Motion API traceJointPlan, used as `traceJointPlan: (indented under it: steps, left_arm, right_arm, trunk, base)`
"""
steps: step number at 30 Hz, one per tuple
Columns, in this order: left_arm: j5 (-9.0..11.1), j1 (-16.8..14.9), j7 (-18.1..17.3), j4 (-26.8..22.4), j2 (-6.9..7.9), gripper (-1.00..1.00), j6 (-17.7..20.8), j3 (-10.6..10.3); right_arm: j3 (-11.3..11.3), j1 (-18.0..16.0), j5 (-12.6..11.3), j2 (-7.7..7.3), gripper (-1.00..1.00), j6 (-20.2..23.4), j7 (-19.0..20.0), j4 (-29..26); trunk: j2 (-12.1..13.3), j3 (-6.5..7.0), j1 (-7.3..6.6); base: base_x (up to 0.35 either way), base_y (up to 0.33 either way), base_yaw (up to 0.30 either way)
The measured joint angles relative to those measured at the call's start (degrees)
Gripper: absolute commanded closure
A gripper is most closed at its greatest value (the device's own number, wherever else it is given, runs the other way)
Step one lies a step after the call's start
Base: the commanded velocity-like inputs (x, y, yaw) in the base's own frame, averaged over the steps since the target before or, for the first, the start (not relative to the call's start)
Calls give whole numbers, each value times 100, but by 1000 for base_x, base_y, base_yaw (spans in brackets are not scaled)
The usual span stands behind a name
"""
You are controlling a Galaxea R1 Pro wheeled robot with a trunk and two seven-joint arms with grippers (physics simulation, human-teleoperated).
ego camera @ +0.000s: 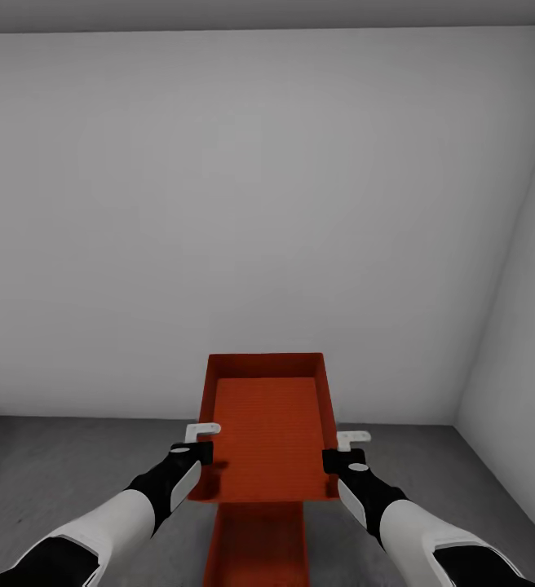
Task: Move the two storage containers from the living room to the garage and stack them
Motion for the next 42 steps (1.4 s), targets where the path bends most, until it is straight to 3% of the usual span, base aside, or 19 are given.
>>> traceJointPlan:
  steps: [30, 42]
  left_arm:
    - [0, 0, -5, -2, 1, 100, -42, -15]
    - [-1, -1, -4, -3, 4, 100, -21, -11]
  right_arm:
    - [0, 0, -2, 0, 100, -50, -6, 7]
    - [-3, 0, -4, 1, 100, -31, 2, 7]
  trunk:
    - [-1, -276, 0]
    - [-1, -290, 0]
  base:
    - [0, 0, 0]
    - [0, 0, -59]
